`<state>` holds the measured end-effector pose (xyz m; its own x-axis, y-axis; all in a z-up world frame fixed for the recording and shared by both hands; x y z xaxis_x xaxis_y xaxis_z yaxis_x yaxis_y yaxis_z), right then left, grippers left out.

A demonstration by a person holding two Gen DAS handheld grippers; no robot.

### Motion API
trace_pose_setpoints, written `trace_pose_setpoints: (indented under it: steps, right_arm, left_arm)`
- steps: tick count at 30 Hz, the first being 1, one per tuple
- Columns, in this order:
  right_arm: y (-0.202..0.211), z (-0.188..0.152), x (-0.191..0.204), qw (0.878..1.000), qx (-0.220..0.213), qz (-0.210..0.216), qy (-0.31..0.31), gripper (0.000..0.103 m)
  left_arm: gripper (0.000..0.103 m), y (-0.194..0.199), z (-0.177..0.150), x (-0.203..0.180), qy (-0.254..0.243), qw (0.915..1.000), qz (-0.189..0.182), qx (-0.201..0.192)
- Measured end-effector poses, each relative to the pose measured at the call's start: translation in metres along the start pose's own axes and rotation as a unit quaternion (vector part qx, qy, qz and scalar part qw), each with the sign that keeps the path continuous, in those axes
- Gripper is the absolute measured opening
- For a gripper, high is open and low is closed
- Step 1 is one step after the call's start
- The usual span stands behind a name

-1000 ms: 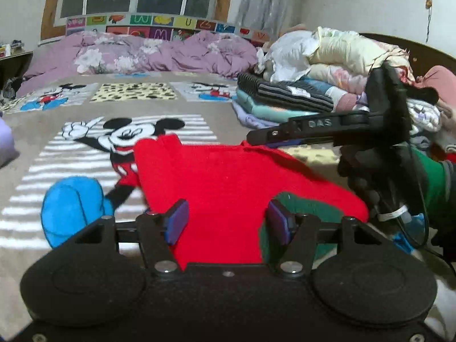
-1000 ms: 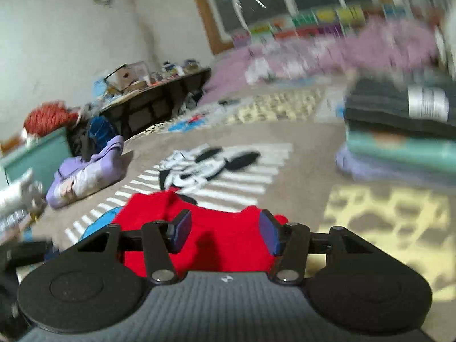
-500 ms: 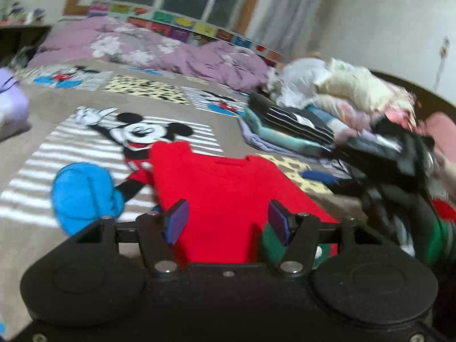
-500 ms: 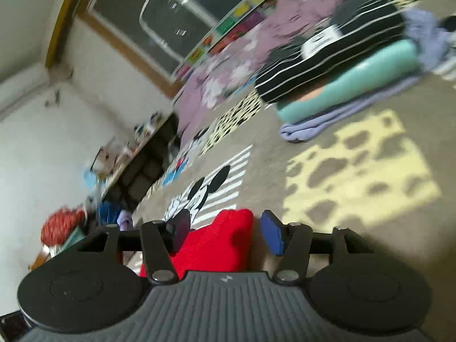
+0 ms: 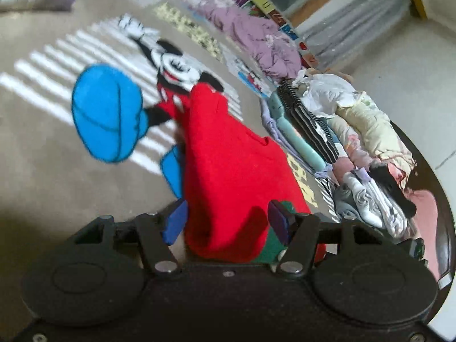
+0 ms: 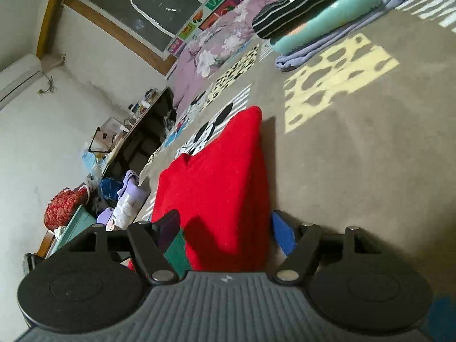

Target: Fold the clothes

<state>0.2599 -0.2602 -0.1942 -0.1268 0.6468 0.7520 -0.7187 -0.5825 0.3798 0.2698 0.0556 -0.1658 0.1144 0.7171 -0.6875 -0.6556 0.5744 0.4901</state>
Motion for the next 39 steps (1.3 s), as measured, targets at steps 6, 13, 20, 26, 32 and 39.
trace_pose_setpoints:
  steps: [6, 13, 20, 26, 32, 39]
  right_arm:
    - [-0.024, 0.017, -0.001, 1.000, 0.016, 0.005, 0.004, 0.070]
    - [-0.043, 0.023, 0.000, 0.999, 0.037, 0.025, 0.012, 0.071]
    - [-0.046, 0.021, 0.008, 0.998, 0.034, 0.056, 0.010, 0.032]
    - [-0.047, 0.034, 0.041, 0.994, 0.005, 0.105, -0.001, 0.031]
    - [-0.086, 0.052, 0.099, 0.987, 0.018, 0.158, 0.022, 0.031]
    - [-0.176, 0.059, 0.174, 0.972, 0.060, 0.218, 0.058, 0.031]
  left_arm:
    - [0.061, -0.023, 0.014, -0.006, 0.015, 0.9998, -0.010, 0.009]
    - [0.060, -0.045, 0.020, -0.015, 0.005, 0.9997, -0.020, 0.011]
    - [0.032, -0.031, 0.022, -0.008, 0.043, 0.9974, -0.059, 0.000]
    - [0.031, 0.013, 0.046, -0.002, 0.069, 0.9902, -0.106, -0.059]
    - [0.031, 0.064, 0.084, 0.020, 0.071, 0.9814, -0.110, -0.140]
    - [0.031, 0.130, 0.130, 0.056, 0.044, 0.9682, -0.064, -0.238]
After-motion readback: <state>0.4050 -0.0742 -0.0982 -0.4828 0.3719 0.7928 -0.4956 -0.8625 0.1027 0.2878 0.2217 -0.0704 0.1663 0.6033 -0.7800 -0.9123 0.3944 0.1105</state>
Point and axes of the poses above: each gripper's, at about its wrist camera, not at the fingertips, and y roughly against the way its jaws point, x to its left, z to its top, the point moved 2 cm from there along -y, roughly the way its jaws point, and after that the axes turned 1 degree about y, right-handed, at the moved point
